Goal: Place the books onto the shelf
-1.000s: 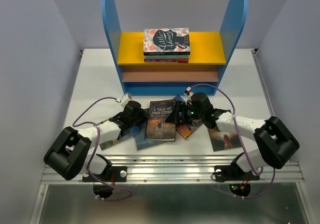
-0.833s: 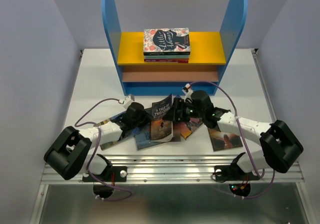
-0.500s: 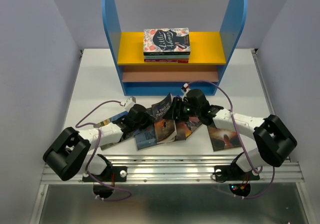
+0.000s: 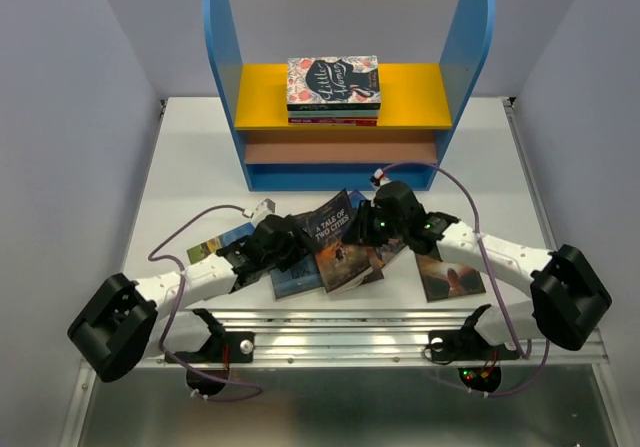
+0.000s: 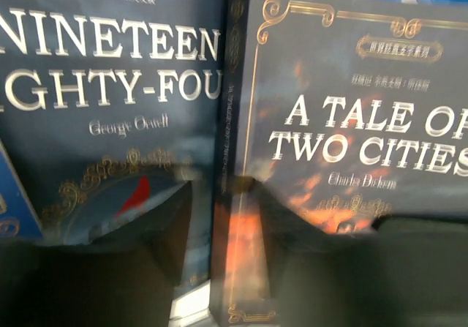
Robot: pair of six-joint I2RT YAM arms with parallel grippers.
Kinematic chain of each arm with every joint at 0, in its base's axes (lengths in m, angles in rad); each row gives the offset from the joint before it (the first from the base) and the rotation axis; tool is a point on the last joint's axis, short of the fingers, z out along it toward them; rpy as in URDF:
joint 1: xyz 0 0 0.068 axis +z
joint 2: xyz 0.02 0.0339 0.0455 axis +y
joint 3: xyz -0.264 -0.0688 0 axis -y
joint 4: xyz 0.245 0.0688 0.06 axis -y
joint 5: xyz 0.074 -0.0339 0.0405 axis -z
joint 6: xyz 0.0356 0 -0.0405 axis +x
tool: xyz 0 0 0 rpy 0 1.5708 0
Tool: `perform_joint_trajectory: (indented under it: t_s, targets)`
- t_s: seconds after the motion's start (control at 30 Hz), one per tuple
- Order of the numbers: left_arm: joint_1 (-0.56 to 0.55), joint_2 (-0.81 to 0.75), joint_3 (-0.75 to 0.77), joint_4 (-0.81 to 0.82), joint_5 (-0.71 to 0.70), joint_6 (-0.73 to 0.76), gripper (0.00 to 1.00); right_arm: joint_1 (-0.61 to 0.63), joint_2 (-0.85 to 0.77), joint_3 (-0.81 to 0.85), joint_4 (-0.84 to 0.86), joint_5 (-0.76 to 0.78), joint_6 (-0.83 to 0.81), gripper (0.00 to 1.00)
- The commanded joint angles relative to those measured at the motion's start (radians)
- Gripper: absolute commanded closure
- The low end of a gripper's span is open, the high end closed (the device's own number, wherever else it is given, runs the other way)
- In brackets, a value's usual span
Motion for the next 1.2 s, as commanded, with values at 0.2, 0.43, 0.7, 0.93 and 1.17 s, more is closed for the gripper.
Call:
perform_joint_trajectory:
  t_s: [0.2, 0.43, 0.7, 0.93, 1.17]
  targets:
    - [-0.005, -0.399, -0.017, -0.061, -0.039, 0.051, 0.01, 0.004, -0.273, 0.051, 0.109, 0.042, -0.045, 0.99]
    - [-0.004, -0.624, 0.02, -0.011, 0.079, 0.234, 0.01, 0.004, -0.486, 0.13, 0.109, -0.081, -0.079, 0.99]
    - [-0.005, -0.76, 0.061, 0.155, 0.337, 0.375, 0.01, 0.004, -0.569, 0.181, 0.188, -0.335, -0.059, 0.99]
    - [-0.008, -0.68, 0.106, 0.169, 0.388, 0.392, 0.01, 0.004, -0.535, 0.181, 0.238, -0.42, -0.044, 0.99]
    - [-0.01, -0.695, 0.089, 0.204, 0.337, 0.376, 0.18, 0.004, -0.518, 0.192, 0.258, -0.464, -0.033, 0.99]
